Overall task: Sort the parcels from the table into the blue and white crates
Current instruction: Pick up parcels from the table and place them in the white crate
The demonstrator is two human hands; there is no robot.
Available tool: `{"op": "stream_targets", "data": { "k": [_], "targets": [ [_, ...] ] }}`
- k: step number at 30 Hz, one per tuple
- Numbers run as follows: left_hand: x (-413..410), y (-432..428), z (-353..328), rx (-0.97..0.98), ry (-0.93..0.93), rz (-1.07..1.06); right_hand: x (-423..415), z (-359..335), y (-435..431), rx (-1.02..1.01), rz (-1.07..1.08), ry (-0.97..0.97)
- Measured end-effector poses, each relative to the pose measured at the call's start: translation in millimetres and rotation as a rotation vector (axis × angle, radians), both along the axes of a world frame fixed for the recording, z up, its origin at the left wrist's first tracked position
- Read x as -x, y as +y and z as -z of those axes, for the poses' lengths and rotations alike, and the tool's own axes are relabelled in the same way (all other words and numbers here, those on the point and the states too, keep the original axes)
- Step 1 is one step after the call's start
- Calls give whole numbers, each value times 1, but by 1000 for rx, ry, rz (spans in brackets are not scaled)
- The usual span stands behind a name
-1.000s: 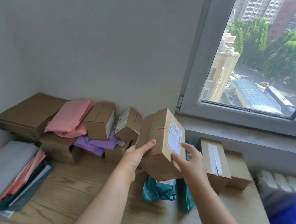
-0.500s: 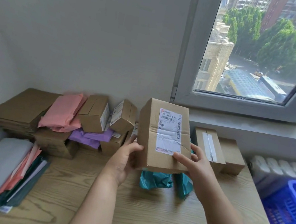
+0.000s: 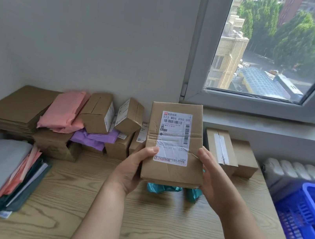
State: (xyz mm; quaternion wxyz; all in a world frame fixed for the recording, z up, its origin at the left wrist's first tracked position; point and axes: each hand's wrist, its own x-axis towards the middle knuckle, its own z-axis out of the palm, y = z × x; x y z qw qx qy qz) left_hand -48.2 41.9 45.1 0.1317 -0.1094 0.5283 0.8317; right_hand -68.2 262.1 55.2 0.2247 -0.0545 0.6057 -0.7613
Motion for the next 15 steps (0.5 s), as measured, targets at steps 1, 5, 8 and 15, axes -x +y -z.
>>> {"op": "stream_targets", "data": {
  "k": [1,5,8,15],
  "targets": [
    [-1,0,0,-1,10,3,-1,1,2,9,4,2],
    [-1,-3,1,16,36,5,-2,5,5,45,22,-25],
    [-1,-1,0,15,52,20,-3,8,7,50,29,-26],
    [-1,-3,-4,18,118,49,0,8,7,71,51,-24]
  ]
}}
